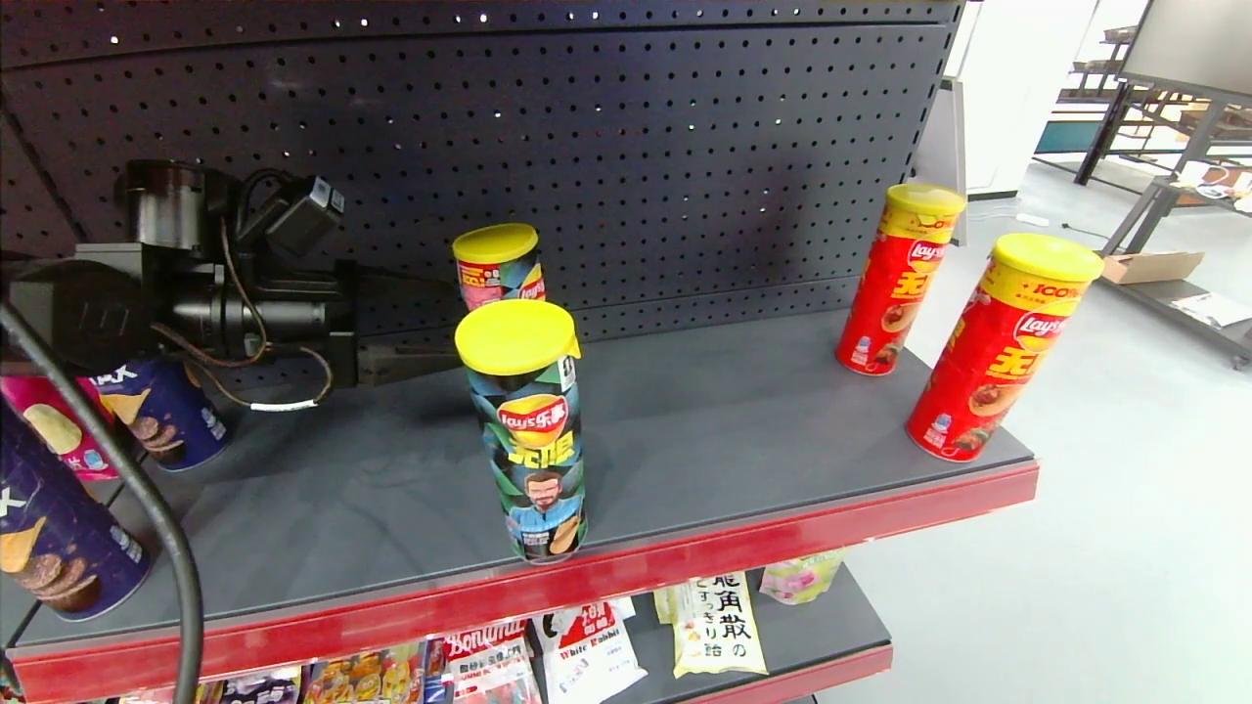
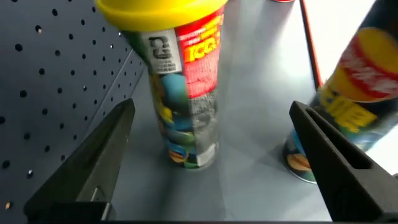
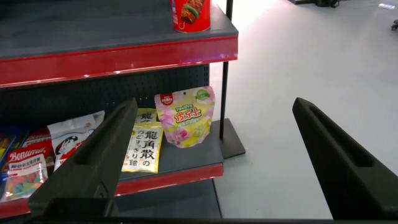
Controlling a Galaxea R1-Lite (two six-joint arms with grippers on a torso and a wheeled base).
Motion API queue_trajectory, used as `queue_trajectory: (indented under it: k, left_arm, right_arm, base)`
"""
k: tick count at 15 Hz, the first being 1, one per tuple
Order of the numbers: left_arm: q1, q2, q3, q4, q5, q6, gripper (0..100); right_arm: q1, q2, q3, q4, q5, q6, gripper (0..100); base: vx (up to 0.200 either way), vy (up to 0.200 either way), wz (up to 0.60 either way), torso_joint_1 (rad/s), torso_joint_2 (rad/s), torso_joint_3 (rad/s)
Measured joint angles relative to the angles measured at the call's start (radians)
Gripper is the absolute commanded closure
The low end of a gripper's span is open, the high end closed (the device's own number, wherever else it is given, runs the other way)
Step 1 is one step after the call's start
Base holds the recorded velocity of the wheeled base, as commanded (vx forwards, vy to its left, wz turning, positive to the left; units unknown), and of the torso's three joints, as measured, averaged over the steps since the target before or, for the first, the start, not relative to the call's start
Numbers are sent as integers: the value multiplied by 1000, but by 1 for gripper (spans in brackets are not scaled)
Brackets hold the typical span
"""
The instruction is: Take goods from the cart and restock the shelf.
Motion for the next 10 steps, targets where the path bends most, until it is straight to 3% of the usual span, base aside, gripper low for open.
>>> queue_trajectory:
  k: [10]
  left_arm:
    - [28,-285,250,0,3,-11,0]
  right_arm:
    - [0,0,0,0,0,0,0]
  base:
    - [0,0,0,0,0,0]
